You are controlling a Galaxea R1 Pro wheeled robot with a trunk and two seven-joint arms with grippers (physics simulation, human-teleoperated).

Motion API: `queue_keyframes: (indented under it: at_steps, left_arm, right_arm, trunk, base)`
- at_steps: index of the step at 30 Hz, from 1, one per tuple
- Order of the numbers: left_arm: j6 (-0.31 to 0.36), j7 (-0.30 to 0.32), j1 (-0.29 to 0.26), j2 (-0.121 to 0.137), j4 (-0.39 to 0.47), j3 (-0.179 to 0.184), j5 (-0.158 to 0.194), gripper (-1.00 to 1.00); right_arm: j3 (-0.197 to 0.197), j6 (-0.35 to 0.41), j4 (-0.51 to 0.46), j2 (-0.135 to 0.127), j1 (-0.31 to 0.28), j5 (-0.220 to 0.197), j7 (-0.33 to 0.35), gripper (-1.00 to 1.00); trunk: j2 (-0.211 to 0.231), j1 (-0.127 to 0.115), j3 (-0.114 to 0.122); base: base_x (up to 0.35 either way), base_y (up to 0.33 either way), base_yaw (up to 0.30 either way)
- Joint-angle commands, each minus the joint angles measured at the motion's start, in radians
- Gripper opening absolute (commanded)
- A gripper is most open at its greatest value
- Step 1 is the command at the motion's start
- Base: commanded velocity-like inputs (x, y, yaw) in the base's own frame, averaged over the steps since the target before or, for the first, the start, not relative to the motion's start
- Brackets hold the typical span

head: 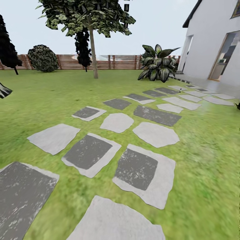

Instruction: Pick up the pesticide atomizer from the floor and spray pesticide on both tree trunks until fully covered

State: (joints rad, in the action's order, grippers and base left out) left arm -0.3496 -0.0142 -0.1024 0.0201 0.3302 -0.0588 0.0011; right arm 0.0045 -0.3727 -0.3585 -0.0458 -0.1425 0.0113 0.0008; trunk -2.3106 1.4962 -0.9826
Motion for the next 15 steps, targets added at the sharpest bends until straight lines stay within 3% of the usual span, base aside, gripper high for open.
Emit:
queue_keyframes:
  at_steps: [1, 10, 15]
  left_arm:
    - [-0.003, -0.001, 0.0, 0.0, 0.0, -0.001, 0.0, 1.0]
    - [-0.003, -0.001, 0.0, 0.0, 0.0, -0.001, 0.0, 1.0]
    - [-0.003, -0.001, 0.0, 0.0, 0.0, -0.001, 0.0, 1.0]
  right_arm:
    - [0.0, -0.003, 0.001, 0.0, 0.0, 0.001, 0.0, 1.0]
    - [0.0, -0.003, 0.002, 0.0, -0.001, 0.001, 0.0, 1.0]
    - [0.0, -0.003, 0.001, 0.0, -0.001, 0.001, 0.0, 1.0]
  trunk:
    - [0.0, 0.0, -0.001]
    - [0.0, 0.0, -0.001]
    - [0.0, 0.0, -0.001]
  base:
    - [0.339, 0.0, -0.239]
    - [0.339, 0.0, -0.228]
    - [0.339, 0.0, -0.075]
